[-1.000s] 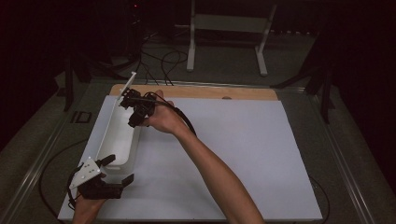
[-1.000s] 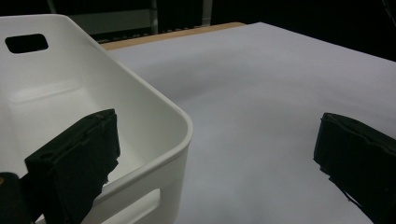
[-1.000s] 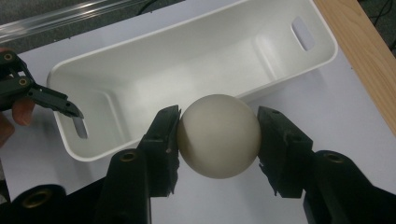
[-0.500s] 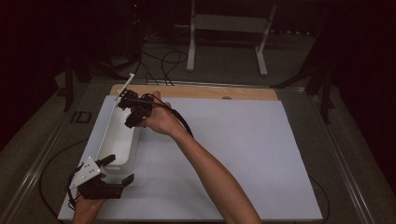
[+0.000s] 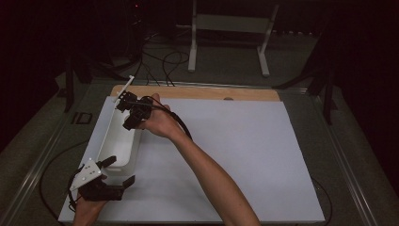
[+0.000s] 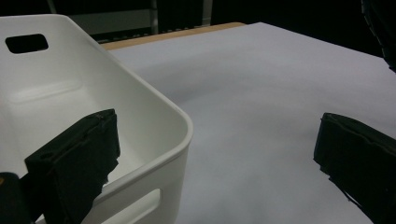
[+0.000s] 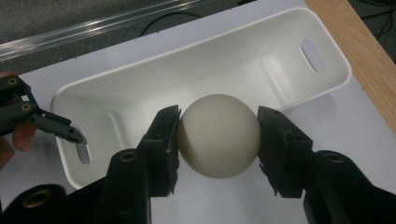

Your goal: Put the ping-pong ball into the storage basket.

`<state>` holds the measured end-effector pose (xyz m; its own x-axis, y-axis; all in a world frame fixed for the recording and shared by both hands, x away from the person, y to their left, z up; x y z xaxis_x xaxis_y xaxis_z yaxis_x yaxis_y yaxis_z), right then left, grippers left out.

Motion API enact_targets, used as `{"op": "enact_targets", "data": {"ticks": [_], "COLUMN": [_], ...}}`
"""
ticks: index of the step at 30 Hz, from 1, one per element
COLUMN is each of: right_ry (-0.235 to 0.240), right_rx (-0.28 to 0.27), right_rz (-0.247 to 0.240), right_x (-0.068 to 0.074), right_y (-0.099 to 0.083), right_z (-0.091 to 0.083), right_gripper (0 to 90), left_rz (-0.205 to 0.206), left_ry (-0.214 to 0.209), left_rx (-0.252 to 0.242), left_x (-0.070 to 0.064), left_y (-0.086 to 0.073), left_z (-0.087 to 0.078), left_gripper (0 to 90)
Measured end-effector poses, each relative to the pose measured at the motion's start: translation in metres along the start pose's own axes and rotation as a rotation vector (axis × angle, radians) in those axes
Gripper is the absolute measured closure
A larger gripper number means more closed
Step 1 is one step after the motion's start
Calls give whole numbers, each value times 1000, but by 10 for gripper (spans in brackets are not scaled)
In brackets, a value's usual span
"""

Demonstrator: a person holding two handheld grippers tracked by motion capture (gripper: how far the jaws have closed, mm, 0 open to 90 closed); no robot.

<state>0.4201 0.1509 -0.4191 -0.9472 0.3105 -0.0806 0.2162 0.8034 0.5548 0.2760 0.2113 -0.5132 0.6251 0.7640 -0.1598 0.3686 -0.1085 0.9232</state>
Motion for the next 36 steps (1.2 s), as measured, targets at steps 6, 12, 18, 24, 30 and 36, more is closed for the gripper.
{"op": "enact_targets", "data": {"ticks": [6,12,18,24,30,36], "right_ry": [8,12,19,19,27,34], "right_rx": [-8,-17,-13,-6,0,5], "right_rz": [3,1,-9,-21,-31,-40], "right_x": [2,2,8,11,12,14], "right_y": [2,3,3,4,4,4], "right_z": [3,4,9,12,15,17], "right_gripper": [503,503,503,503,502,502], "left_rz": [1,0,-1,-1,-1,-1], "left_ry": [0,0,1,0,0,0], "left_rx": [0,0,-1,-2,-1,-1], "left_x": [0,0,0,0,0,0], "left_y": [0,0,0,0,0,0], "left_z": [0,0,0,0,0,0], "left_gripper": [9,9,9,10,9,9]}}
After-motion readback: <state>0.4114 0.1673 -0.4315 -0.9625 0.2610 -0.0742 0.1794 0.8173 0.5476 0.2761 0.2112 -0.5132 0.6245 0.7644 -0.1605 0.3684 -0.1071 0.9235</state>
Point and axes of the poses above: each handheld gripper's, and its own axes: z roughly forward along the jaws, y roughly out of its top, x roughly to its left, the point moved 8 cm from there along z, roughly forward along the jaws, and after that the axes turned 5 degrees about -z, right-handed, at the moved point
